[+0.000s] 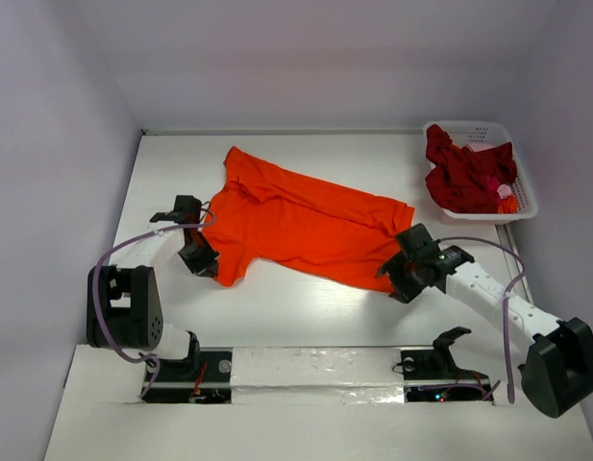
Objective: Fold and stack the t-shirts
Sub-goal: Fold the tshirt
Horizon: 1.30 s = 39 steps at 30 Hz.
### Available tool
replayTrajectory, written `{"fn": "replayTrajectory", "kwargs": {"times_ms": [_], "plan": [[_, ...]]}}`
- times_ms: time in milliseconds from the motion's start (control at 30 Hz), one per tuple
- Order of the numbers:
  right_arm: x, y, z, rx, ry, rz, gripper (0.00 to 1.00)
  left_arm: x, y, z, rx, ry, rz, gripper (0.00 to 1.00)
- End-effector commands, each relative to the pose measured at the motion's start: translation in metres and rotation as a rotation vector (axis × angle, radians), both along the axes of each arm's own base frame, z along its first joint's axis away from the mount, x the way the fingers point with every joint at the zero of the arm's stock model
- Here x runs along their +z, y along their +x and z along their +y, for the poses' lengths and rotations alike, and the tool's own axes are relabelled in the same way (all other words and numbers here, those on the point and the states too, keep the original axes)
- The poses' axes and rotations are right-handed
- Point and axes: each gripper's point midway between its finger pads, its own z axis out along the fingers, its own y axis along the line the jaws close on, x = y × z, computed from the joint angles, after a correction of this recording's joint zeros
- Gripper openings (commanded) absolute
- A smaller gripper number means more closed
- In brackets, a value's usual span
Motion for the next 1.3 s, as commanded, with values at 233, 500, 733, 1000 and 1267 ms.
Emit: {"fn": "replayTrajectory", "kwargs": {"times_ms": [233,500,733,1000,1267], "plan": [[-0.016,-0.013,-0.012,-0.136,-0.067,0.135,0.63,0.022,0.014,-0.003,-0.017,-0.023,-0.055,0.00],[-0.023,-0.029,-0.019,-0.263,-0.050,0.185,0.63,0.022,0.014,-0.005,-0.050,-0.039,-0.066,0.00],[-0.018,-0.036,-0.034,-0.354,-0.081,0.178,0.65,0.020,0.015,-0.010,-0.074,-0.062,-0.076,0.00],[-0.006,-0.017,-0.012,-0.402,0.071,0.116,0.64,0.022,0.018,-0.011,-0.093,-0.071,-0.088,0.00],[0.017,-0.004,-0.013,-0.541,0.314,-0.106,0.67,0.024,0.019,-0.016,-0.118,-0.084,-0.089,0.00]]}}
